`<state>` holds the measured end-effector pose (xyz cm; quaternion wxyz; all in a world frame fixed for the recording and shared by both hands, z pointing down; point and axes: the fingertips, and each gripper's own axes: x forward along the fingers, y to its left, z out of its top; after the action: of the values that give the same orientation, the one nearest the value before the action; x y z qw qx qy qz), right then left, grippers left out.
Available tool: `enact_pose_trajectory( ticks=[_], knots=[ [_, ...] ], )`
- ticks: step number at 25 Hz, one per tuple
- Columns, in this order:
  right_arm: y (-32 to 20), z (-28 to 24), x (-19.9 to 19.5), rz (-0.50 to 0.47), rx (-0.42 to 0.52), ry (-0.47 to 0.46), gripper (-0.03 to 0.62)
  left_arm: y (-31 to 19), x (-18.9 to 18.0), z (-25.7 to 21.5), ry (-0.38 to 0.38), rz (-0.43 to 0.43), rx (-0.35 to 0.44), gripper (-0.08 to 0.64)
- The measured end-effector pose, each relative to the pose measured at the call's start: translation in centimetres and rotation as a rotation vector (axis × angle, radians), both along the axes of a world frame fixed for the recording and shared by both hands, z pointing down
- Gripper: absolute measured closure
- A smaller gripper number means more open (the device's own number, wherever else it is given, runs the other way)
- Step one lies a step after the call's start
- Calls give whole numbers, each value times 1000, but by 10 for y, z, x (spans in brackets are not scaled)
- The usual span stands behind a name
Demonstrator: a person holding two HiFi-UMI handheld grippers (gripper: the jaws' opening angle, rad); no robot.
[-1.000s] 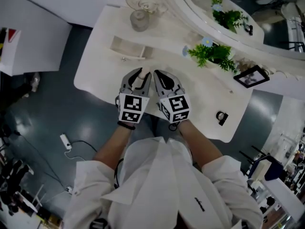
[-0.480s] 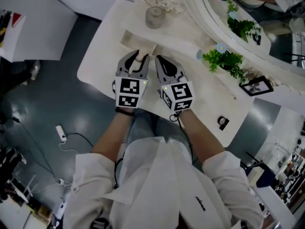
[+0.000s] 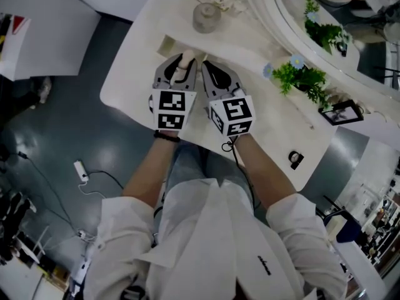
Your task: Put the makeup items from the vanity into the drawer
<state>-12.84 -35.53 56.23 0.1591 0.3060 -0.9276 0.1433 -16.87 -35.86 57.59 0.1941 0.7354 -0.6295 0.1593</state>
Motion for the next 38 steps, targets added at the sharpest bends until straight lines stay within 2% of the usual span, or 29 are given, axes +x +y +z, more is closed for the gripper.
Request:
enact_pose_trajectory(
  ticks=[8, 15, 19, 22, 25, 30, 32, 34, 38],
  knots=[
    [-4, 4, -4, 3, -2, 9, 575, -8, -1, 9, 1, 2, -22, 423],
    [1, 8, 0, 12, -11, 15, 575, -11, 1, 23, 13, 30, -113, 423],
    [2, 8, 2, 12, -9, 15, 575, -11, 2, 26, 3, 37, -132, 420],
    [1, 8, 6, 17, -8, 15, 575, -12, 6, 28, 17, 63, -149, 384],
    [2, 9, 11, 27, -14, 14, 575, -9, 8, 26, 29, 80, -134, 342],
    [3, 9, 17, 36, -21, 16, 575, -8, 0, 12, 16, 55, -69, 333],
    [3, 11, 19, 39, -24, 17, 575, -8, -3, 4, -21, 45, -46, 366],
    [2, 12, 21, 43, -27, 19, 575, -8, -3, 6, -63, 45, -56, 490],
    [4, 15, 24, 47, -33, 23, 575, -8, -1, 23, -57, 44, -113, 502]
  ],
)
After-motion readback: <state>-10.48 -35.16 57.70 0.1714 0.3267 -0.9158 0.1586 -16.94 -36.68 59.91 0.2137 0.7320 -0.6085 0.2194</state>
